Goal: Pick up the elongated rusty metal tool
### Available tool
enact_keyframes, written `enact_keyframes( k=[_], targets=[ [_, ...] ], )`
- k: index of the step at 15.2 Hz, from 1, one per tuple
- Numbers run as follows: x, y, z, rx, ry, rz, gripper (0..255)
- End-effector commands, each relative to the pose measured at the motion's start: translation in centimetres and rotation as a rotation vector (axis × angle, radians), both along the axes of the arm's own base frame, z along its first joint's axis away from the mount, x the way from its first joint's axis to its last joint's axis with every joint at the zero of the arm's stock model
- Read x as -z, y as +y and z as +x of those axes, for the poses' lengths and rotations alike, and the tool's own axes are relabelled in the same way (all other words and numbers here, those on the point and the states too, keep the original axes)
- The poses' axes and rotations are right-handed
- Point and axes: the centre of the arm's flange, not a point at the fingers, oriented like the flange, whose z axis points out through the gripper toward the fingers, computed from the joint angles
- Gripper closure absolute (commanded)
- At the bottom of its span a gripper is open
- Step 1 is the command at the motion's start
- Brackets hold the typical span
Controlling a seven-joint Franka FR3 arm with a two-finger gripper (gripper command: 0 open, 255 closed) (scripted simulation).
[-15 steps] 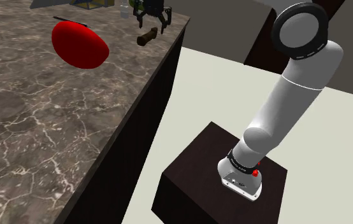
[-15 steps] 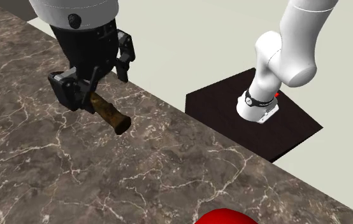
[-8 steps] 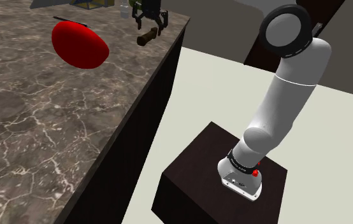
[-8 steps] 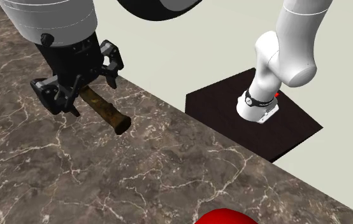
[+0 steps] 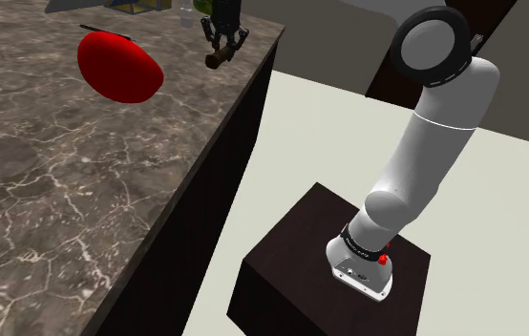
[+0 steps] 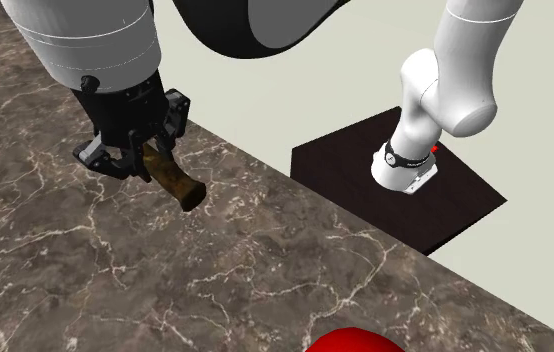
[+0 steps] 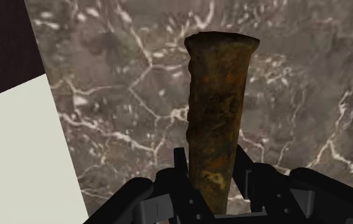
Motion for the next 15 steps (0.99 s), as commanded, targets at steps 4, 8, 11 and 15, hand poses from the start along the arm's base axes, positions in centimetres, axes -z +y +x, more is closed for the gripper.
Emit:
enact_keyframes(
  k=[4, 8, 11, 15],
  targets=[
    [0.0, 0.0, 0.0, 0.0, 0.0, 0.0, 255],
    [-1.0, 0.0, 0.0, 0.0, 0.0, 0.0, 255],
    [-2.6, 0.0, 0.0, 0.0, 0.0, 0.0, 255],
    [-4.7, 0.0, 0.0, 0.0, 0.0, 0.0, 255]
  ],
)
